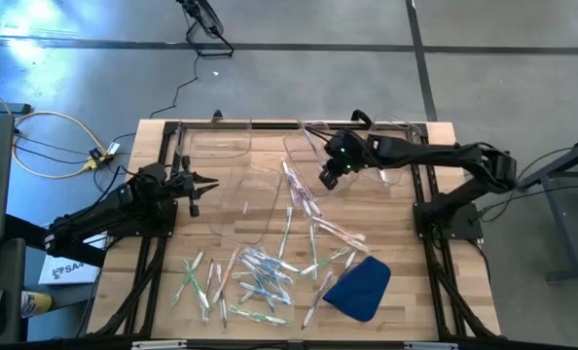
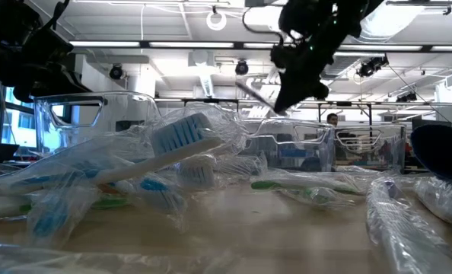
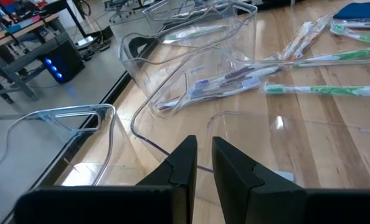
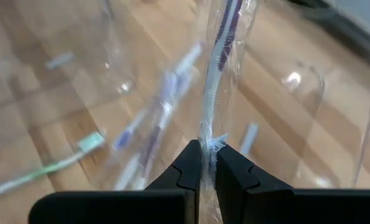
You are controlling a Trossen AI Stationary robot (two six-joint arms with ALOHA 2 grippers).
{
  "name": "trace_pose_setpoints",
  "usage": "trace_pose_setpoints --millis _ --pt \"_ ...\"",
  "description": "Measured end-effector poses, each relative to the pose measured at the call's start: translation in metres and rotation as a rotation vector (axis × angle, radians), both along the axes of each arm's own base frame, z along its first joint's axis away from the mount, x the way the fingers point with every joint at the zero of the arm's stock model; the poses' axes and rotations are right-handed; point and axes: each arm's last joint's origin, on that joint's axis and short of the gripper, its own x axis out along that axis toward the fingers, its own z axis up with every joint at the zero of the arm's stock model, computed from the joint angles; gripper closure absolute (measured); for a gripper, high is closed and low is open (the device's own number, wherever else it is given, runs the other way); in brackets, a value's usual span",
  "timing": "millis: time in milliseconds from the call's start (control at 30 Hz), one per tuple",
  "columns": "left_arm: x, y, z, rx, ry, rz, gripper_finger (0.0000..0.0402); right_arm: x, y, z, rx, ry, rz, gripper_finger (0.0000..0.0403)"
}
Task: Pick & Place Toothbrushes
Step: Put the purple toothbrush into the top center transparent bin
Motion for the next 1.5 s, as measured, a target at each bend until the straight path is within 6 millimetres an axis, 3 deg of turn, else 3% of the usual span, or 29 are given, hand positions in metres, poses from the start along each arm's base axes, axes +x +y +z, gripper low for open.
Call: trace_pose_setpoints --millis 333,1367,1500 --pt "0.0 0.0 0.0 0.0 0.0 0.0 0.0355 -0.009 -0.019 -0.015 0.085 0.088 0.025 0.0382" --pt "0.0 0.0 0.0 0.004 0.002 0.014 0.0355 -0.009 -0.023 -0.034 0.125 0.202 0.09 0.0382" --pt "0.0 0.0 0.0 0.004 0.002 0.014 0.0355 -0.009 -0.024 -0.034 0.105 0.205 0.076 0.0366"
